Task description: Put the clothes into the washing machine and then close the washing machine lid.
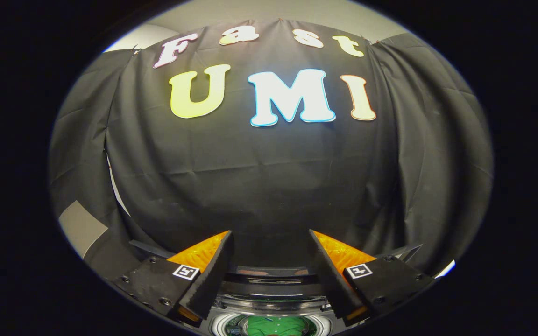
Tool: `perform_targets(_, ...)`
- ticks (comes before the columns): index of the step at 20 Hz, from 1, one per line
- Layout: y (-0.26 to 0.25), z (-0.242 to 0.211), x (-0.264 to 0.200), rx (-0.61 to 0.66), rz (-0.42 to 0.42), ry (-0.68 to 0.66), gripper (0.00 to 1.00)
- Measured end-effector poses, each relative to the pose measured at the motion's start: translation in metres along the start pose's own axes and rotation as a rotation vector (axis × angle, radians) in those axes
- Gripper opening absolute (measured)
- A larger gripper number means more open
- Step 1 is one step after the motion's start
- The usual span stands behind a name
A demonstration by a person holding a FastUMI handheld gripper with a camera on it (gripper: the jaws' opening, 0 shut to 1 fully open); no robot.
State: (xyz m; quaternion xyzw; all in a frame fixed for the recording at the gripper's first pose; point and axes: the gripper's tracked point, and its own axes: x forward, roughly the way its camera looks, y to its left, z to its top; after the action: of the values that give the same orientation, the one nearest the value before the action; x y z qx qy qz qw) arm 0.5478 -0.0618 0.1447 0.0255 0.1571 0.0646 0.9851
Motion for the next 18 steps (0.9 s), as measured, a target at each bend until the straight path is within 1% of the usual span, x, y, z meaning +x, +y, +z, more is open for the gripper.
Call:
perform_targets(3,0.000,-0.003,-0.004,0.002,0.002,-0.025,0.99)
perform_targets(7,0.001,-0.002,-0.018,-0.003,0.002,-0.115,0.99)
perform_targets(18,0.005,-0.023,-0.073,-0.018,0.009,-0.187,0.99)
